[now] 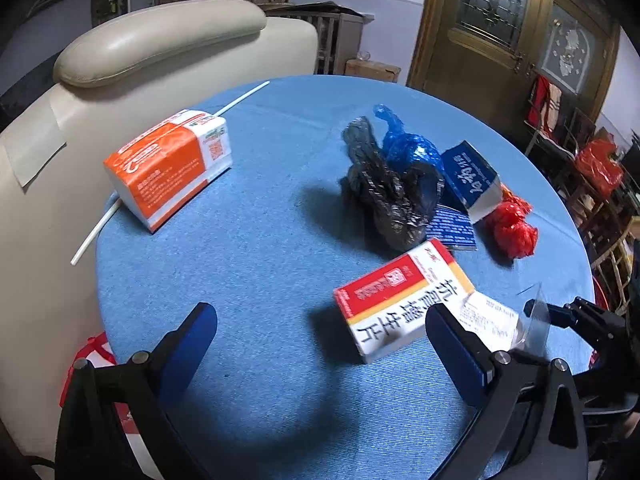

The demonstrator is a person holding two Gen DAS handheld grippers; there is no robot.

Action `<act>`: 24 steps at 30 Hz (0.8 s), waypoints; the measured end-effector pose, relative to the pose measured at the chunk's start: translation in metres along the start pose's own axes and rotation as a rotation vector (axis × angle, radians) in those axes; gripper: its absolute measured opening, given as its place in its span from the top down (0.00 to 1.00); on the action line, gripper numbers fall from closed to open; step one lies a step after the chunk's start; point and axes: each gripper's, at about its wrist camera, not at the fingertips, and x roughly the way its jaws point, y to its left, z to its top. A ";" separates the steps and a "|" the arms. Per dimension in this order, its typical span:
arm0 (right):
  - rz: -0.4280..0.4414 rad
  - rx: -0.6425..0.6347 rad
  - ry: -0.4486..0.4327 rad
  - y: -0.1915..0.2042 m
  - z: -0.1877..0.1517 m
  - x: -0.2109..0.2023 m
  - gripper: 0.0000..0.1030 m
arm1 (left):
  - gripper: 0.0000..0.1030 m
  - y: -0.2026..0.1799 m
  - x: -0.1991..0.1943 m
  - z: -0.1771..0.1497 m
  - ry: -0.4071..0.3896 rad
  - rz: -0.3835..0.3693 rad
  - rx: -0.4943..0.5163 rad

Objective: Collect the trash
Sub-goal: 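Grasp the clear plastic tray with the right tool while the left tool grasps the red-white medicine box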

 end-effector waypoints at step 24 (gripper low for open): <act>0.011 0.306 -0.162 -0.042 -0.038 -0.071 0.26 | 0.00 -0.040 0.045 0.009 0.082 -0.164 0.441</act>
